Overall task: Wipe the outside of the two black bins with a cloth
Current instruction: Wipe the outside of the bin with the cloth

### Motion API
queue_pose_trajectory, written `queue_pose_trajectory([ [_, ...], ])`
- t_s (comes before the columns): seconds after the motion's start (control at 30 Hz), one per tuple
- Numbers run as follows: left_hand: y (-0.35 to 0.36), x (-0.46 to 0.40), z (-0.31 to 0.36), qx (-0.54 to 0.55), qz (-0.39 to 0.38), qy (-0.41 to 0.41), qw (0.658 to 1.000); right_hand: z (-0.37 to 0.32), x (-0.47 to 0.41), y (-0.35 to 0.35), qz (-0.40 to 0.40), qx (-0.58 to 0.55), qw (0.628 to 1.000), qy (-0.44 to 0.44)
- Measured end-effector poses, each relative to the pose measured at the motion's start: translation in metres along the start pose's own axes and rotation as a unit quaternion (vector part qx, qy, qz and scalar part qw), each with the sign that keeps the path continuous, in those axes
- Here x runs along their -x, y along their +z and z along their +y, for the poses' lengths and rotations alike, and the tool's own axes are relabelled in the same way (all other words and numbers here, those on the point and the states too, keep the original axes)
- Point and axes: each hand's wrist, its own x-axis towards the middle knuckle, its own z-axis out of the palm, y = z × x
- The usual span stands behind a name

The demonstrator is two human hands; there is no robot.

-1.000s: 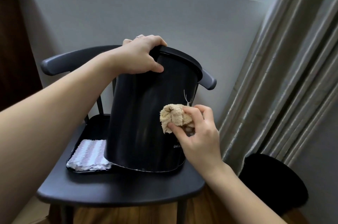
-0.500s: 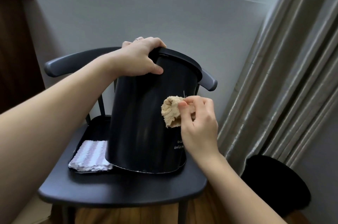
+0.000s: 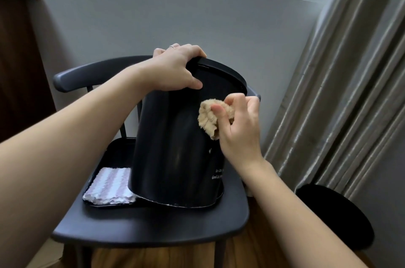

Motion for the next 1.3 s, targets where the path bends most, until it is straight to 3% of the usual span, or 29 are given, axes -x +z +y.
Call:
queue_pose_trajectory([
  [0.3,-0.001,-0.001,-0.005,0.005,0.001,-0.005,1.000,0.012,0.058,0.007,-0.029,-0.024,0.998,-0.043],
  [0.57,-0.001,0.000,-0.008,0.003,0.005,-0.002,1.000,0.000,0.008,0.010,0.029,-0.064,0.997,0.027],
  [0.83,-0.006,0.000,-0.016,0.008,0.008,-0.015,1.000,0.016,0.079,0.008,-0.045,-0.041,0.991,-0.116],
  [1.03,-0.008,0.003,-0.016,0.013,0.003,-0.013,1.000,0.000,0.030,0.014,0.024,-0.074,0.997,-0.014],
  [1.3,-0.007,0.002,-0.016,0.010,-0.002,-0.005,1.000,0.000,0.020,0.011,0.009,-0.044,0.998,-0.036],
])
